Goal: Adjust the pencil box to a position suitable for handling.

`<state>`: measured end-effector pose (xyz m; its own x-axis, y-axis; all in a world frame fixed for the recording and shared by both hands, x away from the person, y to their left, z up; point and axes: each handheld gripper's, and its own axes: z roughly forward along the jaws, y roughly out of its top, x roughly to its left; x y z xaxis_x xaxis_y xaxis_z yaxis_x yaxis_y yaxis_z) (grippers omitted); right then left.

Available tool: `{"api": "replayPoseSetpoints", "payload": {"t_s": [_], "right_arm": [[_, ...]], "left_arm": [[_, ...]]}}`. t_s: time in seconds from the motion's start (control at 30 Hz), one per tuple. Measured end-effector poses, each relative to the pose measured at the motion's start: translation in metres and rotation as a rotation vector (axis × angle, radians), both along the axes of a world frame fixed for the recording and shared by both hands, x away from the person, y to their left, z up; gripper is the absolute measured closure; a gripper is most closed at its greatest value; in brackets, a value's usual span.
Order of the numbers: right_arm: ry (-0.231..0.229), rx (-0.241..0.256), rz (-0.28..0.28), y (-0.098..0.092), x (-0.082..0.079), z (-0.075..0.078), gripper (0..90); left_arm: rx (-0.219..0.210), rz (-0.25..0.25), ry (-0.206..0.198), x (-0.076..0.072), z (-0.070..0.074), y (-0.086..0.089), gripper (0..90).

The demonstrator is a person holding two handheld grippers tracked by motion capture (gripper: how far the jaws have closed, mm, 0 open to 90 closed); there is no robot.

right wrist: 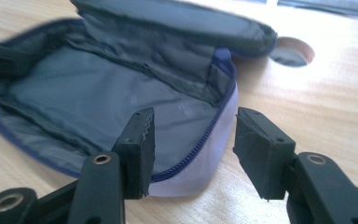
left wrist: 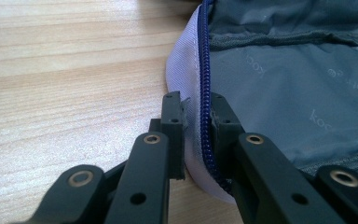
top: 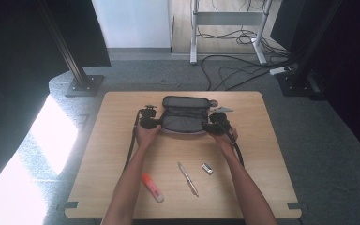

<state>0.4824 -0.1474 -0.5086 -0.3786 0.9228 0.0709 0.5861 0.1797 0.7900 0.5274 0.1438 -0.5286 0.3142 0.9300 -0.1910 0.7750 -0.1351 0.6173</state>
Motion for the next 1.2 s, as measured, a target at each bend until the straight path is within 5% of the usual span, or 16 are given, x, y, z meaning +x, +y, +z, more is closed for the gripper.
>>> {"api": "replayPoseSetpoints", "payload": {"t_s": [0.5, 1.2], "right_arm": [[0.062, -0.027, -0.025, 0.0, 0.011, -0.022, 54.2], [0.09, -0.052, -0.075, 0.006, 0.013, -0.027, 82.0]], "left_arm": [[0.012, -0.003, 0.001, 0.0, -0.001, -0.001, 79.2], [-0.031, 0.005, 0.003, 0.004, -0.004, 0.002, 79.1]]}}
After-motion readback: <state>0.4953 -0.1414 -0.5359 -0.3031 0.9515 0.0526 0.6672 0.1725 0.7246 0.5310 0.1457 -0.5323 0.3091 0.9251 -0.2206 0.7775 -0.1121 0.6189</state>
